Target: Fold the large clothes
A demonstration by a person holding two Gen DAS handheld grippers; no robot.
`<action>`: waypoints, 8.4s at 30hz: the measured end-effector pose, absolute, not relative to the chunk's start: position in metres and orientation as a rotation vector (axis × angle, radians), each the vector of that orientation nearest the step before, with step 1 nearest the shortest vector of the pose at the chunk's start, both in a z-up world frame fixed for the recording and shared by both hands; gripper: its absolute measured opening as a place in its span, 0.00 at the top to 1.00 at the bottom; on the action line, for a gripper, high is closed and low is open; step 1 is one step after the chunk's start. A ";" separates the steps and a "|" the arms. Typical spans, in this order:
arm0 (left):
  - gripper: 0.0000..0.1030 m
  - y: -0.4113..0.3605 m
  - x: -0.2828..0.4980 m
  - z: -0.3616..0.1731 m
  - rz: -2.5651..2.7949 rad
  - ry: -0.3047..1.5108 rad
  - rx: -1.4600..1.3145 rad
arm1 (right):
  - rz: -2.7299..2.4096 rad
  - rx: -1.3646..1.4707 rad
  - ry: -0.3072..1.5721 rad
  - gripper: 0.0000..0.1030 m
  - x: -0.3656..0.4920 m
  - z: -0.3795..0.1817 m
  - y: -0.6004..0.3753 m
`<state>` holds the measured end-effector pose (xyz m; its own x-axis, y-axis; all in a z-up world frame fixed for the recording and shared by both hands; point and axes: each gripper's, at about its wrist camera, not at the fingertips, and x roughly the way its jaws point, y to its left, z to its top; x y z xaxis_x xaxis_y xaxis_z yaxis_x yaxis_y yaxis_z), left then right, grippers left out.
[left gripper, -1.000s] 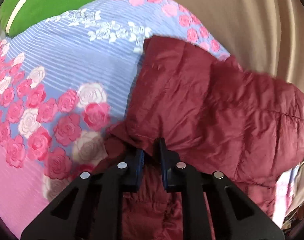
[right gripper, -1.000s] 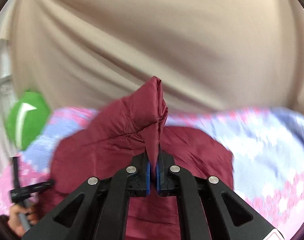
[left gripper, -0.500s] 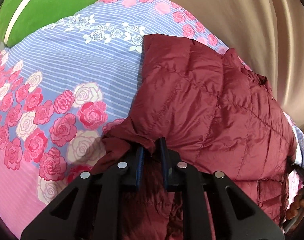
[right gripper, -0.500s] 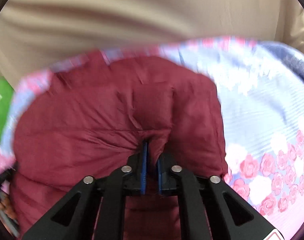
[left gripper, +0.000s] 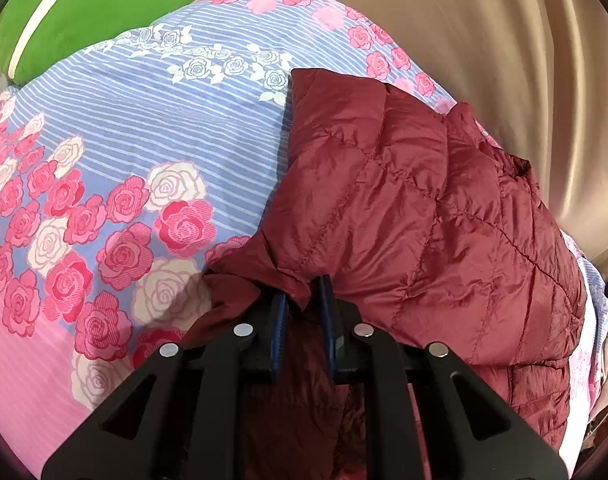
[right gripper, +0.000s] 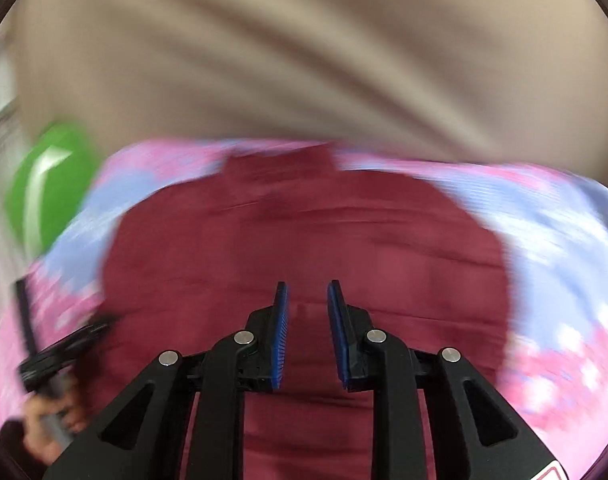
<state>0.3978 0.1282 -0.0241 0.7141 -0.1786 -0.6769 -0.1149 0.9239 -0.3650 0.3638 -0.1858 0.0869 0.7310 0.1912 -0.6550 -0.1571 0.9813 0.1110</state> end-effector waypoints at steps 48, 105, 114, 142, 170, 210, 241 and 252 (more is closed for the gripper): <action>0.86 0.154 0.386 -0.034 -0.112 0.747 -0.569 | -0.034 0.222 0.849 0.94 0.346 -0.010 -0.312; 0.49 0.113 0.414 -0.017 0.050 0.814 -0.229 | 0.062 0.200 0.620 0.99 0.327 0.043 -0.317; 0.49 0.105 0.419 -0.018 0.076 0.822 -0.164 | -0.151 0.211 0.735 0.88 0.338 0.024 -0.346; 0.46 0.061 0.417 0.012 0.088 0.753 -0.038 | 0.037 0.141 0.767 0.94 0.369 0.044 -0.315; 0.14 0.223 0.142 -0.038 -0.174 0.924 -0.536 | 0.012 0.558 0.870 0.36 -0.019 -0.042 -0.377; 0.96 0.211 -0.029 0.120 -0.500 0.426 -0.489 | 0.252 0.366 0.209 0.98 -0.146 0.091 -0.326; 0.96 0.139 0.293 0.003 -0.148 0.834 -0.272 | 0.018 0.596 0.568 0.98 0.178 0.010 -0.387; 0.92 0.130 0.309 -0.043 -0.133 0.850 -0.281 | -0.029 0.633 0.719 0.98 0.208 -0.033 -0.394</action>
<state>0.3092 0.1302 -0.0429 0.6543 -0.2271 -0.7214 0.0039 0.9549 -0.2971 0.2079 -0.3939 -0.0335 0.7602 0.1859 -0.6226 0.2356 0.8141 0.5308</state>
